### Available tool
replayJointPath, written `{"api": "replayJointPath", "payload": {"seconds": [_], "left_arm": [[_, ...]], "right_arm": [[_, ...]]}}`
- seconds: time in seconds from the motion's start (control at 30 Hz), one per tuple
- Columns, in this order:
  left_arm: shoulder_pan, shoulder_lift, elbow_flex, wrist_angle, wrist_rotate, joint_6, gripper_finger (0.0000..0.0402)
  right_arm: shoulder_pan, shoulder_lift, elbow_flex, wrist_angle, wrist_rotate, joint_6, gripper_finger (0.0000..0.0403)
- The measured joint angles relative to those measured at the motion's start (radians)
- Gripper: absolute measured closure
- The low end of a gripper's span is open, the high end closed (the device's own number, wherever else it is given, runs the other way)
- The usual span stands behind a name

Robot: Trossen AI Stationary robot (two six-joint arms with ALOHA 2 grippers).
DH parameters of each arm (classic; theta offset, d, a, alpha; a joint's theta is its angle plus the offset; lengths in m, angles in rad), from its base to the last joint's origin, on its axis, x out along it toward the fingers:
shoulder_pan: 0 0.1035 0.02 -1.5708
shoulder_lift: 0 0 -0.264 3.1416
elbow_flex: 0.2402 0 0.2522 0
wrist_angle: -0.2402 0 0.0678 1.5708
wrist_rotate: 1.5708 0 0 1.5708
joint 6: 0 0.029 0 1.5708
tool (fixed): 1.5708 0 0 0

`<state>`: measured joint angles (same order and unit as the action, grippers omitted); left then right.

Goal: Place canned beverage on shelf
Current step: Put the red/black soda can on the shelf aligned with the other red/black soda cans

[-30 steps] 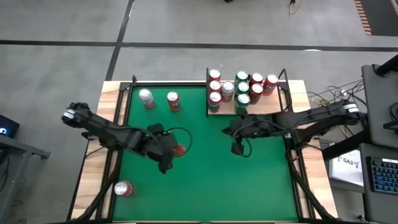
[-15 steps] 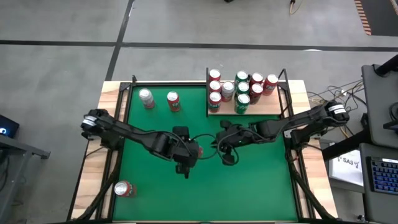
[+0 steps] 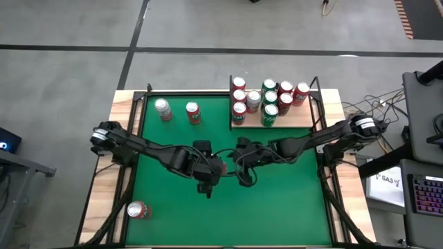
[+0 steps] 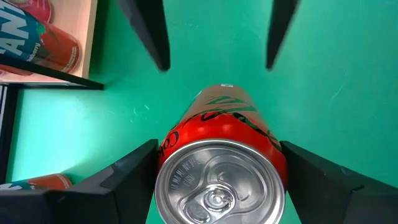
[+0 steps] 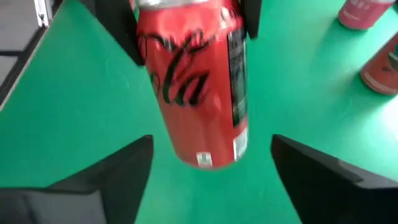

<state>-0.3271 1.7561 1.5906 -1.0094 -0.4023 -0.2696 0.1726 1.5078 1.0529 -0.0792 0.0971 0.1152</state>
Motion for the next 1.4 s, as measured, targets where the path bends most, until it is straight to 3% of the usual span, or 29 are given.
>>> {"api": "replayJointPath", "payload": {"seconds": [0.17,0.53,0.67,0.77,0.87,0.97,1.2,1.4], "left_arm": [[0.001,0.000,0.000,0.022,-0.001,0.000,0.0122],[0.003,-0.001,0.000,0.045,-0.008,0.004,0.0122],[0.003,-0.001,0.000,0.045,-0.008,0.006,0.0121],[0.002,-0.004,0.000,0.045,-0.005,0.011,0.0084],[0.001,-0.009,0.000,0.049,-0.018,0.027,0.0036],[0.000,-0.013,0.000,0.049,-0.062,0.059,0.0018],[-0.022,-0.072,0.000,0.071,-0.219,0.136,0.0031],[-0.048,-0.125,-0.011,0.191,-0.244,0.274,0.0048]], "right_arm": [[0.000,0.042,0.000,0.081,0.008,-0.003,0.0041],[0.000,0.159,0.006,0.305,0.000,-0.065,0.0039],[0.000,0.177,0.027,0.303,0.019,-0.077,0.0070],[0.000,0.174,0.028,0.299,0.027,-0.072,0.0111],[0.000,0.153,0.026,0.248,0.035,-0.048,0.0112],[0.000,0.113,0.026,0.161,0.071,-0.044,0.0112],[-0.002,-0.012,0.026,-0.110,0.238,-0.034,0.0112],[-0.003,-0.174,-0.037,-0.225,0.306,0.006,0.0112]]}}
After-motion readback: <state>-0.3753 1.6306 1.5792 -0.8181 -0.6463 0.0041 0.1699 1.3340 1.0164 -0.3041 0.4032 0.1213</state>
